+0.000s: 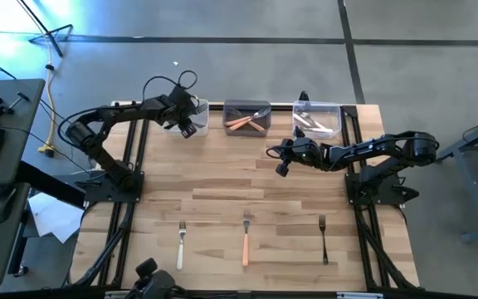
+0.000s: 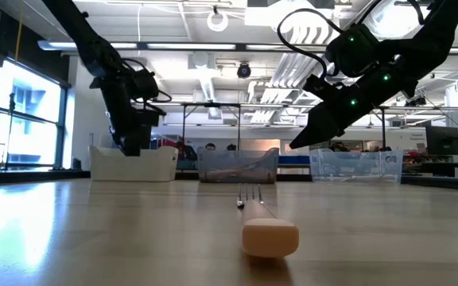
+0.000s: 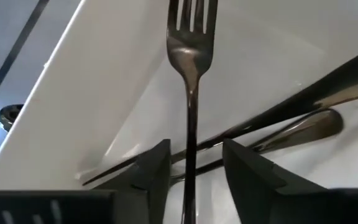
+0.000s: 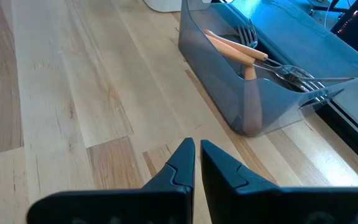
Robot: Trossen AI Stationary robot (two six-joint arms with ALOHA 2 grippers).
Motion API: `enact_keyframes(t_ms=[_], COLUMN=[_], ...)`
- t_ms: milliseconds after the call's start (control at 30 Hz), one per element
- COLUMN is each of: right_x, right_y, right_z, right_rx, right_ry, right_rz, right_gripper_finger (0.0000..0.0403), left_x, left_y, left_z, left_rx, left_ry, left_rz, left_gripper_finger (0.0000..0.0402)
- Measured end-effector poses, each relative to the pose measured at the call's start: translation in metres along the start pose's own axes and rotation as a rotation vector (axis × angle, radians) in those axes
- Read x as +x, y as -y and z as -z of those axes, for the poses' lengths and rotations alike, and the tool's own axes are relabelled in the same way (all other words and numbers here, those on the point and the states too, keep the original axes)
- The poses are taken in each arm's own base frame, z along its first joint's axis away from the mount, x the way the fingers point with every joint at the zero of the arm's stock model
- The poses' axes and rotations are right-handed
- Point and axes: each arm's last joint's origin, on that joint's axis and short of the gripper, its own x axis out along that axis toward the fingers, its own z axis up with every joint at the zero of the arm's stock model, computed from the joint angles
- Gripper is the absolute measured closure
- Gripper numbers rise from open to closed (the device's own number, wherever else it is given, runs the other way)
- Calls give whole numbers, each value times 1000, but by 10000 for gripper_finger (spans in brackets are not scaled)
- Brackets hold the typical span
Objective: Sort silverware by color (type)
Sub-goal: Put the top black fork into the white bin
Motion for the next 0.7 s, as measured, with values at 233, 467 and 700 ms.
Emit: enact_keyframes(t_ms=[233,467,700], right_x=[0,0,0], right_y=[0,0,0], right_z=[0,0,0], right_rx=[0,0,0], right_ry=[0,0,0], right_rz=[0,0,0], right_gripper_finger=[393,393,393], left_x=[-1,-3,-21], left_y=[3,3,0], left_z=[-1,-1,-4], left_rx=[54,45,26], left_ry=[-10,-11,49], left_rz=[-38,-37,-41], left_gripper_finger=[378,392,396])
